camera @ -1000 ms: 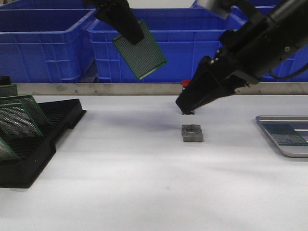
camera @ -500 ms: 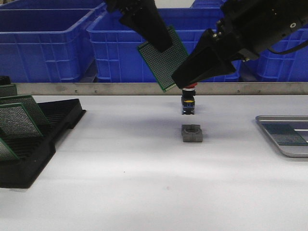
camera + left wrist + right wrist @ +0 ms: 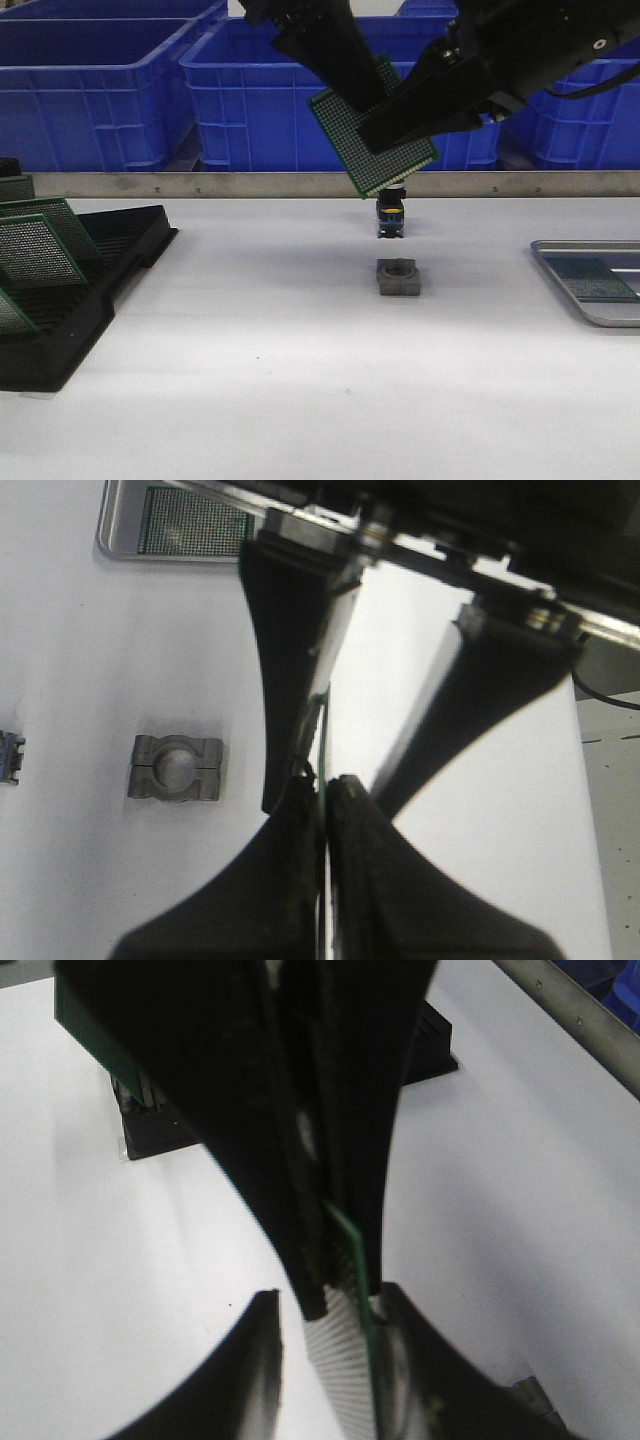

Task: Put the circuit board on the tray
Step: 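Grasp the second board's edge with the right gripper, then carry the board with the right gripper and release it onto the tray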

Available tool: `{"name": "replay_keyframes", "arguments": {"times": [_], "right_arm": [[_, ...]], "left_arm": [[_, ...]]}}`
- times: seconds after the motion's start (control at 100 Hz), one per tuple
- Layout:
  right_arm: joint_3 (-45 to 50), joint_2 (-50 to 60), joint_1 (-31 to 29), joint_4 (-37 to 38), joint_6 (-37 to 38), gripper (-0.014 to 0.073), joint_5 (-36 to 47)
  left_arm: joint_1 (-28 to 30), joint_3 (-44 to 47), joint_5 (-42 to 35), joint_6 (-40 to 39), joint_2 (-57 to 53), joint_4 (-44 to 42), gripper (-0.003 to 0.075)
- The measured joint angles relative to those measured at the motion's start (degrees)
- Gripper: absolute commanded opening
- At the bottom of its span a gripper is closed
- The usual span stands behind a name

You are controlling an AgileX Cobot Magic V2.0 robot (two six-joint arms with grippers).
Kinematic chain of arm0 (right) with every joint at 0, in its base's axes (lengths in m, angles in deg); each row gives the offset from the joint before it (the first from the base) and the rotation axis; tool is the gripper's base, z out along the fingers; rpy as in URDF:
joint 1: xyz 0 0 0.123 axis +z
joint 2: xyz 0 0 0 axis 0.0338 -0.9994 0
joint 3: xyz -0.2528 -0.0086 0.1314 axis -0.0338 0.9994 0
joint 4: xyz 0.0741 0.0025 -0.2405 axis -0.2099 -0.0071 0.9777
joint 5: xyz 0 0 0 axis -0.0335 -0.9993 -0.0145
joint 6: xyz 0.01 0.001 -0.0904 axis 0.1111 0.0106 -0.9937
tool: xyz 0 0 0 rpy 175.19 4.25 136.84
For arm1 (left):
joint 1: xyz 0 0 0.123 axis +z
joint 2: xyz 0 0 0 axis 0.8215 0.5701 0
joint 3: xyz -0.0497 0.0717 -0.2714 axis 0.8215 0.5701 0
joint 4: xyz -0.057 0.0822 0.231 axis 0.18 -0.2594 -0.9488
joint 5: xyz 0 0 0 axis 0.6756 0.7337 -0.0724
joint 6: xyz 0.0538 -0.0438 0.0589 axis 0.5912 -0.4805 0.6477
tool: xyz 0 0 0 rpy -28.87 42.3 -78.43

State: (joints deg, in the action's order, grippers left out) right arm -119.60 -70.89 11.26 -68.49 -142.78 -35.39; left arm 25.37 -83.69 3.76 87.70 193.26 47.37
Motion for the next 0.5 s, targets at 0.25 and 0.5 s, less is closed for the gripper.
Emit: {"name": "replay_keyframes", "arguments": {"times": [0.25, 0.5], "right_arm": [[0.0, 0.0, 0.0, 0.4, -0.9, -0.0069, -0.9], [0.0, 0.0, -0.3, -0.1, -0.8, -0.0069, 0.6]], "left_arm": [[0.0, 0.0, 0.3, 0.6, -0.1, -0.4, 0.0302], [0.0, -0.1, 0.0, 0.1, -0.1, -1.7, 0.0490]]}}
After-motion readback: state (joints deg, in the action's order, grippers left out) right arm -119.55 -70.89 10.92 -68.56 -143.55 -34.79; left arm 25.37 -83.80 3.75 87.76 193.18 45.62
